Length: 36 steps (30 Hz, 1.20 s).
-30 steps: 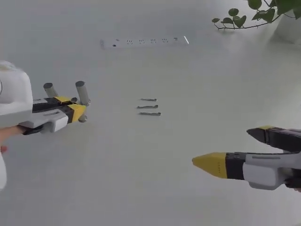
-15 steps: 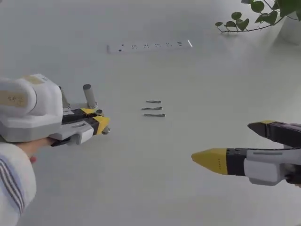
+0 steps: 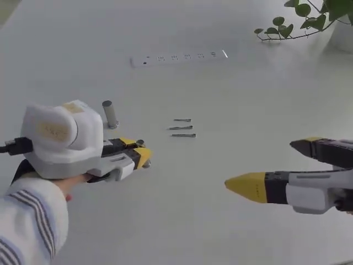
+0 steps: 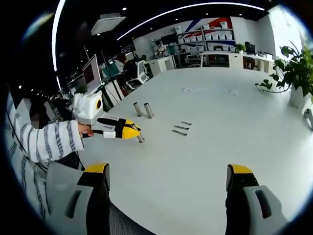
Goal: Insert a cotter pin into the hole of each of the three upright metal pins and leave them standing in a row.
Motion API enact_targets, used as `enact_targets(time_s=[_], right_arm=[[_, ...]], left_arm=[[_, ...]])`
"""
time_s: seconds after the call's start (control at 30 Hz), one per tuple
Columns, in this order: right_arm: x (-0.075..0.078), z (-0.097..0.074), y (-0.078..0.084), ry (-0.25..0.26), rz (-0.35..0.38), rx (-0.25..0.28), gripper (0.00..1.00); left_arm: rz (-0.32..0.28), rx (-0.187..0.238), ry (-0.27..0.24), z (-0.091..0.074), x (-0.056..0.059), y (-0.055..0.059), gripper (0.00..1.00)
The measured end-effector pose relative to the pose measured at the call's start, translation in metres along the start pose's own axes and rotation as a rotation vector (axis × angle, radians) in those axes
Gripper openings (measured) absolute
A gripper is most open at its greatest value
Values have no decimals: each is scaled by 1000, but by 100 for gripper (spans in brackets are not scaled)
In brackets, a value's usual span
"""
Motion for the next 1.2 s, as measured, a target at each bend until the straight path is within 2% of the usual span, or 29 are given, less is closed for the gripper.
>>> enact_targets(time_s=[0.13, 0.43, 0.5, 0.77, 0.83, 1.2], right_arm=[[1, -1, 2, -6, -2, -3, 98], [3, -4, 7, -9, 4, -11, 98], [4, -4, 8, -9, 11, -8, 98], [5, -3, 10, -9, 18, -16, 97], [5, -2, 9, -9, 22, -17, 97], [2, -1, 10, -16, 13, -30, 97]], left_arm=[[46, -12, 39, 5, 12, 2, 5], [51, -8, 97, 9, 27, 7, 5], [24, -16, 107, 10, 28, 9, 5], [34, -19, 109, 14, 29, 9, 5], [59, -23, 106, 14, 28, 10, 5], [110, -40, 119, 17, 31, 15, 5]])
Point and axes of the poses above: the centre of the closed fingertips' face, and the gripper's own axes: z roughly forward along the fingers, x roughly to its right, y roughly out of its underside, the point moved 8 cm from there along -z, roughly backward along the fingers, and after that the axes turned 3 degrees about -z, right-handed, at the moved point
